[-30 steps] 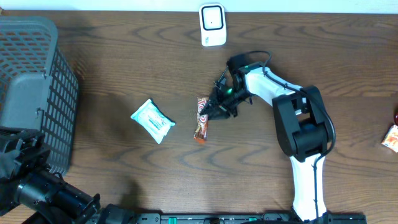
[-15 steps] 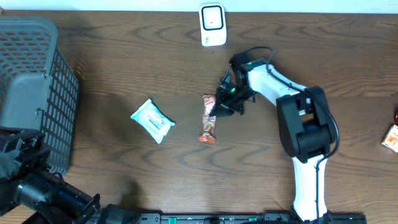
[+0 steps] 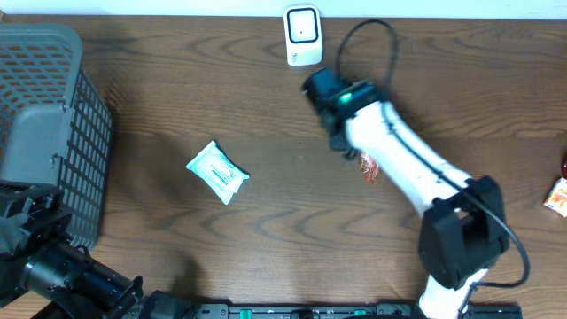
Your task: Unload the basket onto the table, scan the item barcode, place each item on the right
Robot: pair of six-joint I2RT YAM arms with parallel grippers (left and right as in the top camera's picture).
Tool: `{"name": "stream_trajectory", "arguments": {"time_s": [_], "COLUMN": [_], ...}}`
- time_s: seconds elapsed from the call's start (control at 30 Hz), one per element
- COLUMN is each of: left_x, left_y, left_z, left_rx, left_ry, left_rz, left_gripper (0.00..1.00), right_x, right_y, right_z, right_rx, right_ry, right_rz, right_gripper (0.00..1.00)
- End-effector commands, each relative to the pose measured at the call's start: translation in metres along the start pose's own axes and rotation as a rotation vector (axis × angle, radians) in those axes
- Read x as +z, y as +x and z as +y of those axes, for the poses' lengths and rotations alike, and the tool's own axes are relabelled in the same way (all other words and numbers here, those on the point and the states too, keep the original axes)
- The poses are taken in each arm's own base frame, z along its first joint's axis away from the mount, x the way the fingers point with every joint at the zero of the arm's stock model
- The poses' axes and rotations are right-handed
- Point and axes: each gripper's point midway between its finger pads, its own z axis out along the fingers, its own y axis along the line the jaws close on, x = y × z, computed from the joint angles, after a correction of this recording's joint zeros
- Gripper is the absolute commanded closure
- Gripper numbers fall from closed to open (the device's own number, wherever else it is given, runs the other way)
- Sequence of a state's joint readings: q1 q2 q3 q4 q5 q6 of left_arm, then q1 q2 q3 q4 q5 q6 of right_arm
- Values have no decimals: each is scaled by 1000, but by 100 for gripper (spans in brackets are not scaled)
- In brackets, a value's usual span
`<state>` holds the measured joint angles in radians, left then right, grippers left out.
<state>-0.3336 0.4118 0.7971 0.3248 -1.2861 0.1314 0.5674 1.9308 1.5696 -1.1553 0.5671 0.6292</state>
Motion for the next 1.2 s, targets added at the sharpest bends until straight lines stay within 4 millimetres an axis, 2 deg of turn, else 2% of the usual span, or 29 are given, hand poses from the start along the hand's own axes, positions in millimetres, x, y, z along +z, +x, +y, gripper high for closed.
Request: {"name": "stream_trajectory", "arguments": {"time_s": [0.0,0.17,0.3,0.43,0.53,0.6,0.7,0.83,0.97,1.0,1.03,1.07,1.1,1.13,1.17], "left_x": [0,0,0,0,0,0,0,0,0,0,0,0,0,0,0], "left_y": [-5,-5,-5,-5,-5,-5,-5,-5,-5,-5,-5,-5,-5,-5,-5], "left_z": [4,4,4,4,4,4,4,4,4,4,4,4,4,4,4], "left_rx": [-12,-12,-12,-12,-12,-12,-12,-12,-12,-12,-12,-12,-12,-12,-12], "left_ry": [-14,-14,-14,-14,-14,-14,-14,-14,-14,-14,-14,-14,-14,-14,-14], "left_rz": [-6,-6,-6,-6,-6,-6,-6,-6,-6,-6,-6,-6,-6,-6,-6], "left_gripper": [2,2,2,2,2,2,2,2,2,2,2,2,2,2,2], "right_x": [2,8,20,15,3,-7,-22,-45,-63,-66,-67,-65,-61,-54,-46], "right_y": [-12,2,28,59,79,90,99,96,74,67,60,54,49,45,42], "right_z": [-13,27,65,99,120,132,139,138,131,129,127,129,132,137,140], "right_rx": [72,35,-74,-195,-270,-297,-335,-354,-287,-262,-256,-267,-282,-303,-322], "right_ry": [277,364,388,368,326,295,279,271,235,219,193,161,119,61,14], "right_rz": [-211,-342,-377,-396,-407,-424,-442,-423,-387,-370,-336,-297,-250,-192,-146], "right_gripper": [99,99,98,98,82,64,44,41,33,34,42,59,83,99,99]}}
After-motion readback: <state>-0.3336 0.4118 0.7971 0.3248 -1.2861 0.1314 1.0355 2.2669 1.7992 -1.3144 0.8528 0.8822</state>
